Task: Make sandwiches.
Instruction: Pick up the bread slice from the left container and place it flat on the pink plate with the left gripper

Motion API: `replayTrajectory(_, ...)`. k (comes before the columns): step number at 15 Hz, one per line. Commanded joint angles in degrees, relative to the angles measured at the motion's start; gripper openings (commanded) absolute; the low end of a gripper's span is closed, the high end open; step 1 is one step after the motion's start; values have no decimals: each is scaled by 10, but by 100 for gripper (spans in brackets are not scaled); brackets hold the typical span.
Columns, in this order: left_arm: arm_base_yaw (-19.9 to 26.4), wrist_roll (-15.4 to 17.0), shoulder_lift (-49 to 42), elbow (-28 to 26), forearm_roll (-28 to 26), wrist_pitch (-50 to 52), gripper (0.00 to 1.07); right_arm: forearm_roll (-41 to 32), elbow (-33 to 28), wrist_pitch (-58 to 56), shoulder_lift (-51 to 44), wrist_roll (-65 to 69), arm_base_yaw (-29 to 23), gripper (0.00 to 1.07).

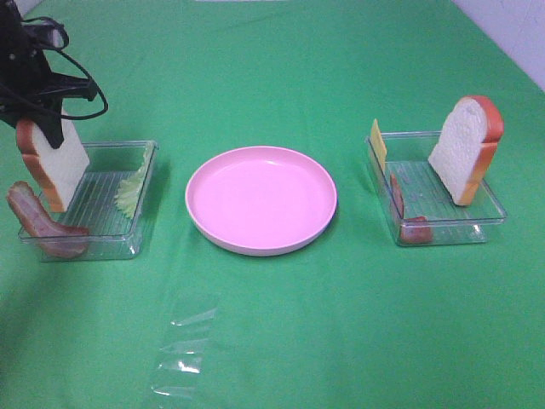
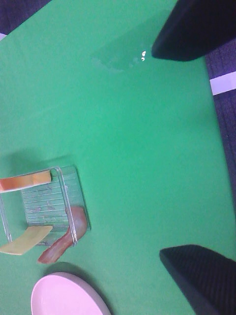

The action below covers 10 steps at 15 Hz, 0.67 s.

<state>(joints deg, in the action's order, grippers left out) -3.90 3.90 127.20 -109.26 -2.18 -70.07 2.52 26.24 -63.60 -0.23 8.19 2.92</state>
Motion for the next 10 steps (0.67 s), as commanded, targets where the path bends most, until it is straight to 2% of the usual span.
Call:
replayTrajectory(1, -2, 6, -37, -4, -3, -55, 0, 0, -1, 4, -15, -5, 0, 98)
replayTrajectory(5, -2, 20, -106, -4, -12, -55, 0, 0, -1, 4, -15, -5, 0, 98)
replayTrajectory(6, -2, 23, -159, -4, -37, -55, 0, 0, -1, 4, -15, -5, 0, 98)
replayTrajectory(8, -2, 22, -207, -4, -80, -55, 0, 0, -1, 4, -15, -5, 0, 98)
replayTrajectory(10, -2, -6, -251, 1, -143, -55, 0, 0, -1, 4, -15, -5, 0, 98)
